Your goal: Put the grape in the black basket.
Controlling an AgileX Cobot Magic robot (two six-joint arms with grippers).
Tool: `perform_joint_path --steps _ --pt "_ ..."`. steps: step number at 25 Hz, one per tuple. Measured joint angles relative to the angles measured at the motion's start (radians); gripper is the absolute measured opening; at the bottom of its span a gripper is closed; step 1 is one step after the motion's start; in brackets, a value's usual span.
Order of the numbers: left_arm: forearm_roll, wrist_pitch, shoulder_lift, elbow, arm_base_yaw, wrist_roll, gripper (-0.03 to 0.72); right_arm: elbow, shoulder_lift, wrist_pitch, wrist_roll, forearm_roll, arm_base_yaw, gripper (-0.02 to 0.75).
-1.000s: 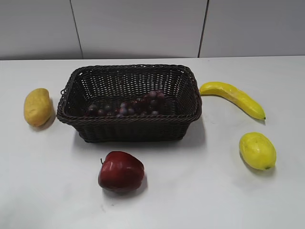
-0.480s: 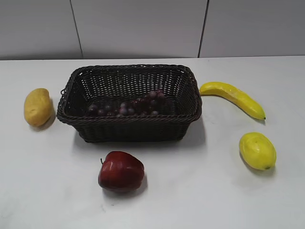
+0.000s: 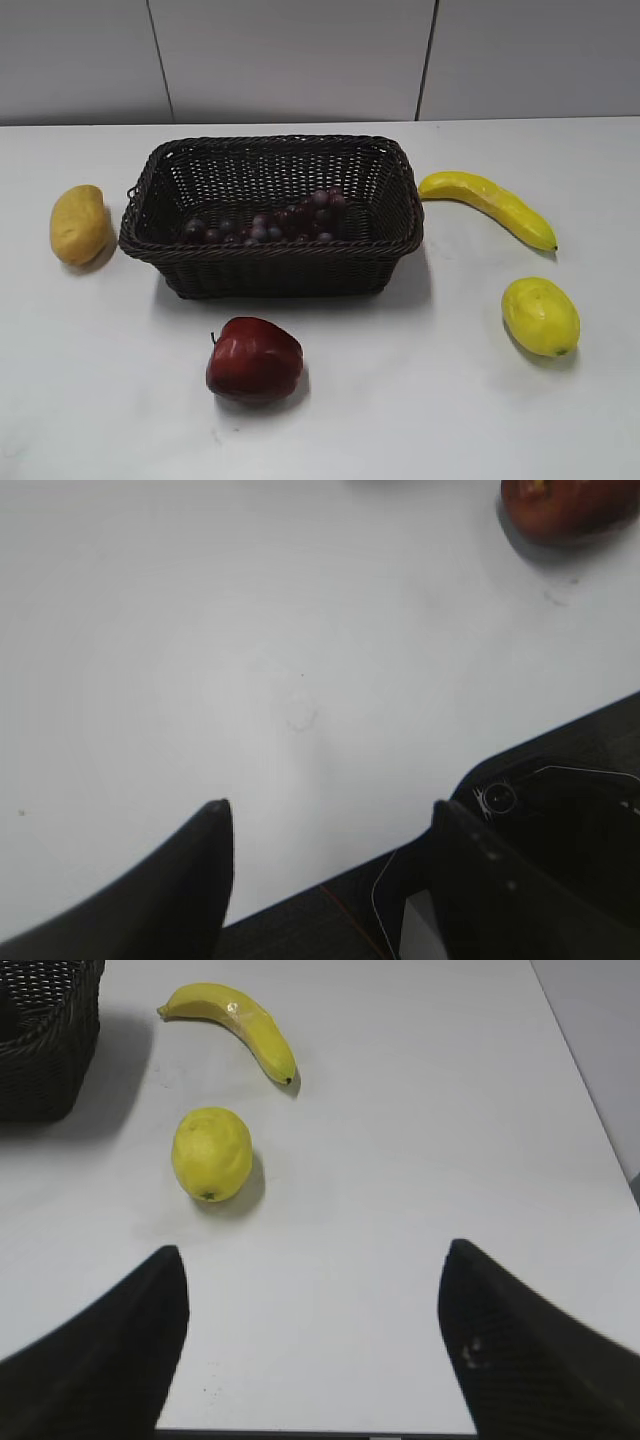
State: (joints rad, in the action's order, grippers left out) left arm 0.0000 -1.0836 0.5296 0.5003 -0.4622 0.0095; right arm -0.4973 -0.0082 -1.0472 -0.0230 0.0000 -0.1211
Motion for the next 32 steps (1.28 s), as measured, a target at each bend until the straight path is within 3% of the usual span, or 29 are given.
perform_joint_path --steps 14,17,26,32 --pt "0.000 0.002 -0.060 0.000 0.017 0.001 0.587 0.000 0.000 0.000 0.000 0.000 0.000 0.590" --pt "0.000 0.003 -0.120 0.000 0.079 0.001 0.587 0.000 0.000 0.000 0.000 0.000 0.000 0.590" --pt "0.000 0.004 -0.374 0.000 0.396 0.001 0.586 0.000 0.000 0.000 0.000 0.000 0.000 0.590" --pt "0.000 0.005 -0.522 0.000 0.501 0.004 0.586 0.000 0.000 0.000 0.000 0.000 0.000 0.590"
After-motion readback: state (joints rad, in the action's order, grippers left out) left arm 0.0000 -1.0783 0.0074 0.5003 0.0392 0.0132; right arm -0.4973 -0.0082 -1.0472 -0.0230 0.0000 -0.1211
